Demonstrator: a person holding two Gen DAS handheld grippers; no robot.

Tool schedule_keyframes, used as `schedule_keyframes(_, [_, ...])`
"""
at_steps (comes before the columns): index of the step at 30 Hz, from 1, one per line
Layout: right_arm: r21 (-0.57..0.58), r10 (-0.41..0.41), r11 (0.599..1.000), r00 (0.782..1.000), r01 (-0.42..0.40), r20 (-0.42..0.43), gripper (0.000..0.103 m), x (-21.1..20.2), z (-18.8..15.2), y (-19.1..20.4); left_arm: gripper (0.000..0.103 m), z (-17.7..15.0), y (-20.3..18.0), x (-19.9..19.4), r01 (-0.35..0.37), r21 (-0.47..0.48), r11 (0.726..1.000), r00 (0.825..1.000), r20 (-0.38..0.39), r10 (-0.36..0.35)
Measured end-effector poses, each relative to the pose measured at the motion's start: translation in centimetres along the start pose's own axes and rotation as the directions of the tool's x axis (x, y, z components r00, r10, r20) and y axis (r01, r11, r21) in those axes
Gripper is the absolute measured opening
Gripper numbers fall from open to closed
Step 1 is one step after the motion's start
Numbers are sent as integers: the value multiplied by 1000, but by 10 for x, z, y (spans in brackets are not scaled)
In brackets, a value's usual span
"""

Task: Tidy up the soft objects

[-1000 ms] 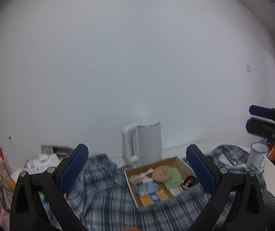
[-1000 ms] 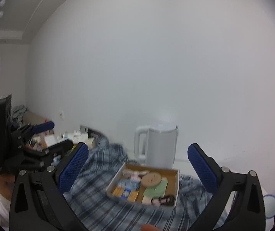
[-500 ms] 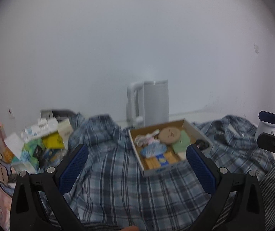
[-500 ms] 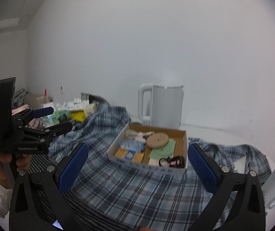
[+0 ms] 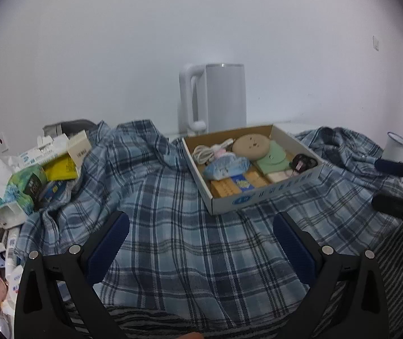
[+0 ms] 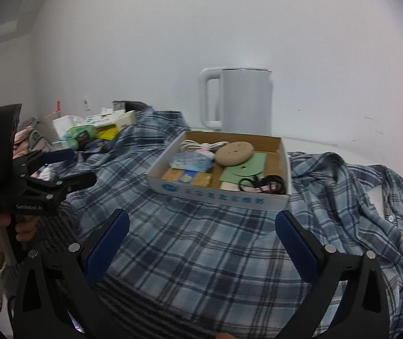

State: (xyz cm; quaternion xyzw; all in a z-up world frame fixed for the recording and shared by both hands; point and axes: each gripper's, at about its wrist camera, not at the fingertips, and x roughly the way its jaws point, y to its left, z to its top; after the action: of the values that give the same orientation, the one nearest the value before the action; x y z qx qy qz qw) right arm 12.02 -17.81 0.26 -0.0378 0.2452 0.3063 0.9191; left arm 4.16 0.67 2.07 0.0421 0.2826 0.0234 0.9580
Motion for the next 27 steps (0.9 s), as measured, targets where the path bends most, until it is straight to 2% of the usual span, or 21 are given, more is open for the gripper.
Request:
schedule_keyframes(4, [25,-67,997,998,67,-1,103,7,-5,-9,103,-5,-7,10,10,35,999,1000,-29,-9])
schedule_keyframes(10, [66,-32,997,999,34,-34,103,13,-5,-19,103,-6,-1,8,16,10,1000,1000,-14,-15])
schedule_keyframes(27, [54,-37,998,998,39,-53,103,17,-5,-14,103,-6,0,7,10,17,1000,1000,-20,-10])
